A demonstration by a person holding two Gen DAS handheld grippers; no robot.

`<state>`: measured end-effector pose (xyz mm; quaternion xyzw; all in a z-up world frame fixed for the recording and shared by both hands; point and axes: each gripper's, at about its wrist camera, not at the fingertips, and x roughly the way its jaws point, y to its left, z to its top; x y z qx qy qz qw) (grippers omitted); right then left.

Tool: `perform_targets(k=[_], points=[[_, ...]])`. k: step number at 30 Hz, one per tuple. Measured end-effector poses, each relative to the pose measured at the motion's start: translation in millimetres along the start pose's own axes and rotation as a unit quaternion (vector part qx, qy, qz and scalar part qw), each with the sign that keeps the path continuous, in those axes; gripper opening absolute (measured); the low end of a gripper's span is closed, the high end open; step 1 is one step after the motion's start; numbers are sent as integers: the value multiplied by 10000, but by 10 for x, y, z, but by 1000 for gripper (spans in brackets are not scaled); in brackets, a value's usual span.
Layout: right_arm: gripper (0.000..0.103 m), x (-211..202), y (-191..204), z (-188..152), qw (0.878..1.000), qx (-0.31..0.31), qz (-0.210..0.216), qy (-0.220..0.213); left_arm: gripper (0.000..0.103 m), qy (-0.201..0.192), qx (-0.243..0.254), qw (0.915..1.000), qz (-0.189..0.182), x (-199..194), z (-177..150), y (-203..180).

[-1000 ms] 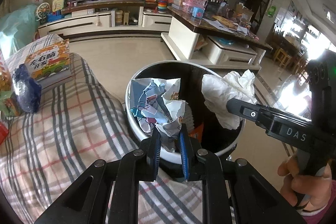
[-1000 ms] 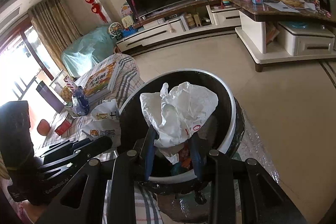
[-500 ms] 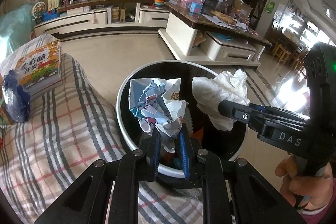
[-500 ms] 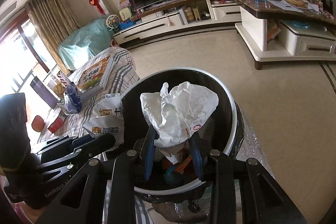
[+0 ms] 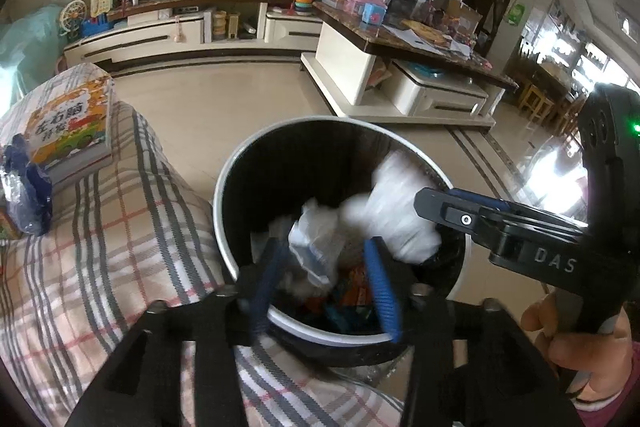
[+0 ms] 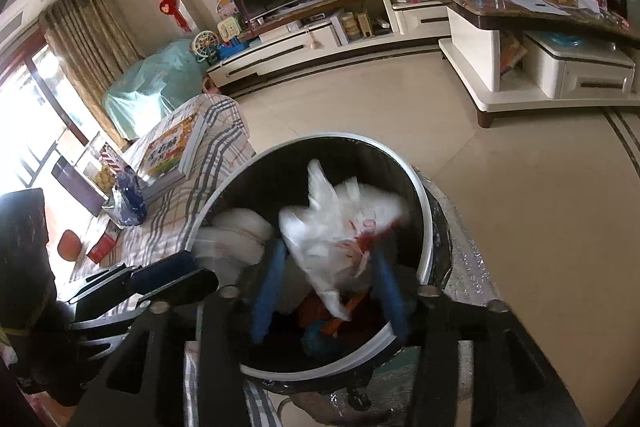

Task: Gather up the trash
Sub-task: 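Open both tools to drop the paper and plastic bag into the bin, then move both open tools back over the table toward the red box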

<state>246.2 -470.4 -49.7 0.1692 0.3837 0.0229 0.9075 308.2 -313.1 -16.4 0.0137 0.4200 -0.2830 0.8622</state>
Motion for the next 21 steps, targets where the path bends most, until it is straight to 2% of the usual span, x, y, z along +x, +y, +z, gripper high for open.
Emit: perform_targets(k=[6, 10, 16, 18, 21], points=[[63, -155, 25, -41, 9998, 61, 71, -153, 51, -103, -85, 9999, 16, -182, -160, 110], [78, -269, 136, -139, 9992, 30, 150, -378, 54, -174, -225, 9996, 90, -353, -371, 228], [84, -333, 369, -293, 9982, -110, 353, -465, 61, -265, -511, 9980, 274, -658, -721, 422], [86, -348, 461, -355, 9977, -174, 455, -478, 62, -344, -671, 9963, 405, -786, -853, 514], [86, -365, 558, -441, 9971, -183, 526, -523, 69, -480, -811, 9934, 648, -947, -1035, 617]])
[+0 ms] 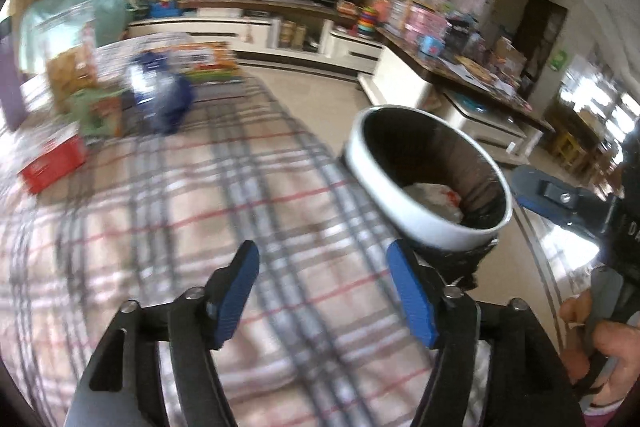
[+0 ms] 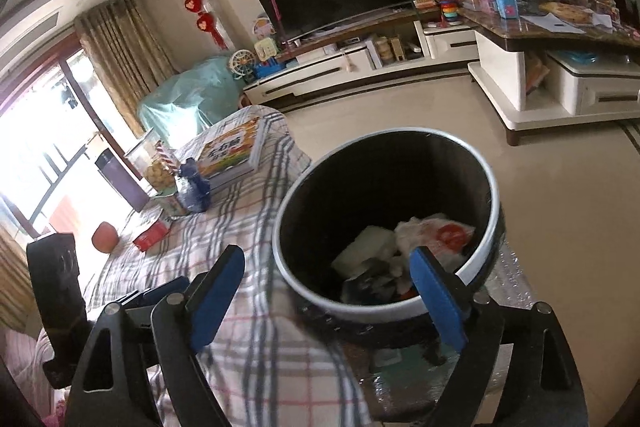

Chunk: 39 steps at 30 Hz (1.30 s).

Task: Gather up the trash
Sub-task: 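Move both open tools back over the table toward the red box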

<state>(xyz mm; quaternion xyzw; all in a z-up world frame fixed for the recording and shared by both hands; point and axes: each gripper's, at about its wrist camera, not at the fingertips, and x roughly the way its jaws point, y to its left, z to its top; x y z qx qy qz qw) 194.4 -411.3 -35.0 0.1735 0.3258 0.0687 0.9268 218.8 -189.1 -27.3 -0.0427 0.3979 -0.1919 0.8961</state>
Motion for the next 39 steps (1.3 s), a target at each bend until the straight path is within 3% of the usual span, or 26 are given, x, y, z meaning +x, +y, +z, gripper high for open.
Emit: perform_targets(k=[12, 19, 24, 34, 39], points=[[88, 188, 539, -302, 9983, -372, 296, 345, 71, -62, -433, 9970, 635, -448, -353, 449], [96, 245, 909, -414, 9952, -898, 307, 248, 73, -124, -718, 9928, 954, -647, -451, 746], [97, 405, 1113, -478, 9940, -964, 405, 327, 78, -228, -859, 9886, 1212, -809, -519, 916], [97, 866, 1480, -611, 9851, -1411, 193, 964, 78, -359, -1123, 9801, 1596, -1009, -572, 1134], [103, 977, 1723, -517, 9784, -1735, -594, 956, 78, -404, -1158, 9780, 1684, -1044, -555, 1212]])
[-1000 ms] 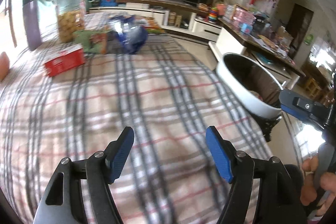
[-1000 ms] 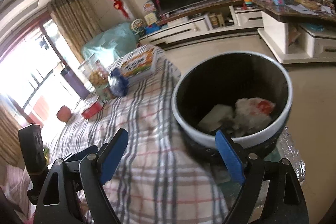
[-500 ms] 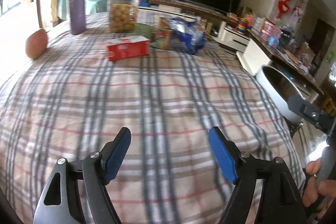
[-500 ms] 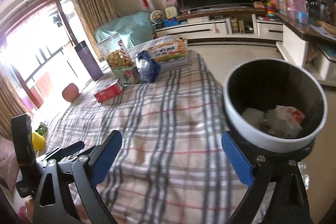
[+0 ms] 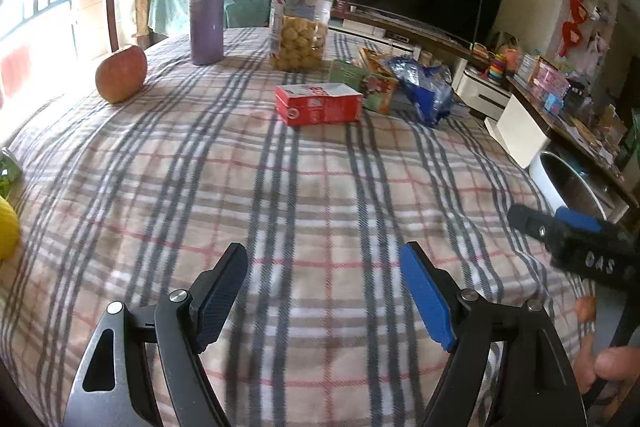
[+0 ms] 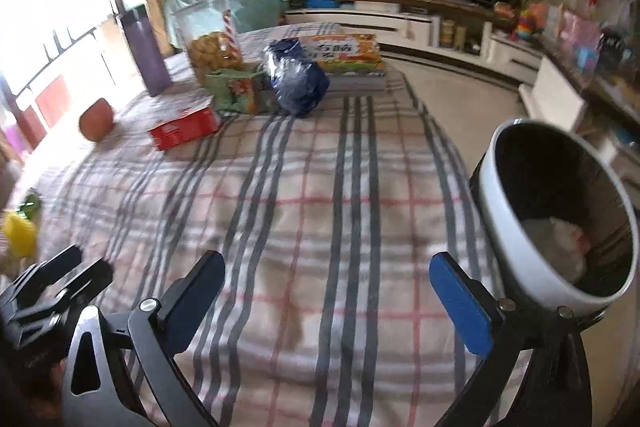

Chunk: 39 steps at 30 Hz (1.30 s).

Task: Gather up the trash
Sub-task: 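Move both open tools back over the table toward the red box, then grasp the red-white milk carton with the left tool while the right tool grasps the blue plastic bag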

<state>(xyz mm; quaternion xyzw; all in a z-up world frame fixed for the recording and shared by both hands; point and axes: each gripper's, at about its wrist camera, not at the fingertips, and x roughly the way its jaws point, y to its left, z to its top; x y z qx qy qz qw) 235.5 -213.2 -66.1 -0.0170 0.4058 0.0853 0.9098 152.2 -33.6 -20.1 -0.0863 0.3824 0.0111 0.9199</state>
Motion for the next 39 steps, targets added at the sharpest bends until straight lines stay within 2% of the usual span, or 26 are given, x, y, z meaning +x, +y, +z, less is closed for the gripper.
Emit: perform_targets(k=[7, 10, 15, 19, 33, 39], points=[[103, 79, 32, 148, 9995, 100, 295, -101, 79, -37, 59, 9999, 94, 95, 94, 103], [103, 154, 21, 174, 9978, 183, 618, -154, 79, -27, 52, 9999, 113, 178, 144, 159], [101, 259, 19, 252, 9976, 159, 622, -266, 79, -8, 109, 9998, 136, 325, 246, 213], [101, 373, 40, 342, 9954, 119, 928, -224, 79, 52, 173, 9998, 99, 472, 346, 252], [101, 770, -27, 619, 9946, 340, 975, -133, 79, 389, 276, 9988, -67, 1100, 721, 441], [101, 884, -43, 723, 9936, 392, 1055, -117, 81, 419, 537, 9975, -167, 1354, 908, 383]])
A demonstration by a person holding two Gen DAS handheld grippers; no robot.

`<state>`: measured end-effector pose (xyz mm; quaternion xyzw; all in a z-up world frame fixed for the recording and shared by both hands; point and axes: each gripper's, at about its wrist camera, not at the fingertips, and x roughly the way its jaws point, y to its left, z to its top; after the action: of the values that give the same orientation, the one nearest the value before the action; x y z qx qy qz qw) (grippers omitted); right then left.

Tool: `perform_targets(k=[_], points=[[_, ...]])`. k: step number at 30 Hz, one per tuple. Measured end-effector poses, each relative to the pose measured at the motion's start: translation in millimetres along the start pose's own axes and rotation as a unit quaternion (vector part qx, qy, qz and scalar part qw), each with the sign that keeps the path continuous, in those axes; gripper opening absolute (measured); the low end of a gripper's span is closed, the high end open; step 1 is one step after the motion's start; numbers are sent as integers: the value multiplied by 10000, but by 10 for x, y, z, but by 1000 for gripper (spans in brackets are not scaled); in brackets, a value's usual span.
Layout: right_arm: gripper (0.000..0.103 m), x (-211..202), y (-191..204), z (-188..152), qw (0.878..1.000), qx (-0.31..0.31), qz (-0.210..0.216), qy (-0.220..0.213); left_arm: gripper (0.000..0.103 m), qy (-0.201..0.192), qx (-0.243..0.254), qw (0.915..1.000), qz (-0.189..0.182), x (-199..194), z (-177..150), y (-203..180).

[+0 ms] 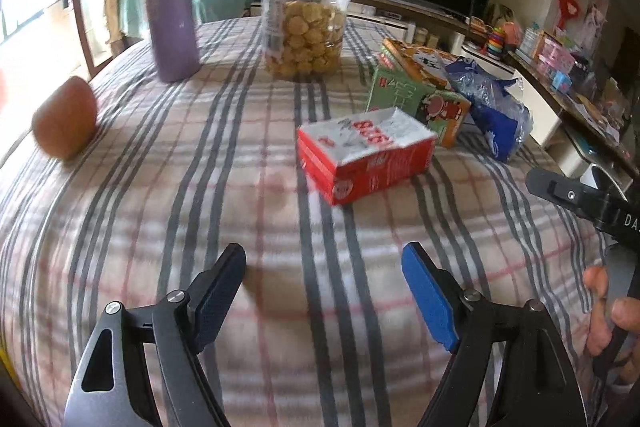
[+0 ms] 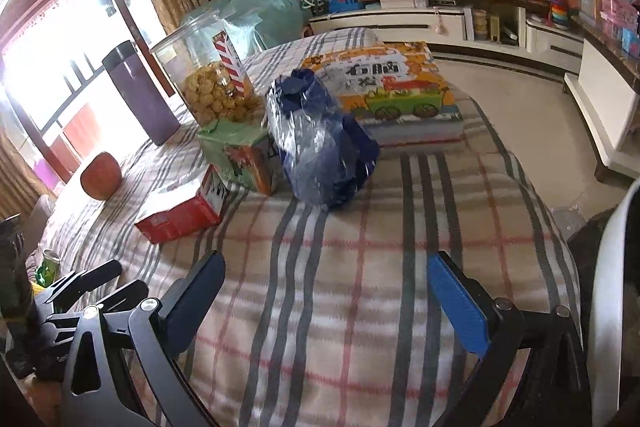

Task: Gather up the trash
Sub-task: 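Grasp the red-white milk carton with the left tool while the right tool grasps the blue plastic bag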

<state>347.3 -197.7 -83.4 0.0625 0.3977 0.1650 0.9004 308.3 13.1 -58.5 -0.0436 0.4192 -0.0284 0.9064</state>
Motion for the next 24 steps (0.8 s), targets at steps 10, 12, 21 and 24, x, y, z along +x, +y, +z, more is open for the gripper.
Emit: perform_targets(k=[10, 12, 21, 24], points=[[101, 208, -53, 318, 9998, 124, 70, -144, 81, 49, 415, 9984, -386, 435, 358, 6], [101, 233, -61, 349, 9998, 120, 88, -151, 82, 86, 411, 9983, -408, 507, 397, 8], [70, 341, -69, 361, 9999, 41, 31, -133, 78, -19, 571, 9975, -420, 541, 440, -96], [49, 341, -98, 349, 9999, 117, 17, -97, 62, -15, 735, 9967, -339, 547, 408, -160]])
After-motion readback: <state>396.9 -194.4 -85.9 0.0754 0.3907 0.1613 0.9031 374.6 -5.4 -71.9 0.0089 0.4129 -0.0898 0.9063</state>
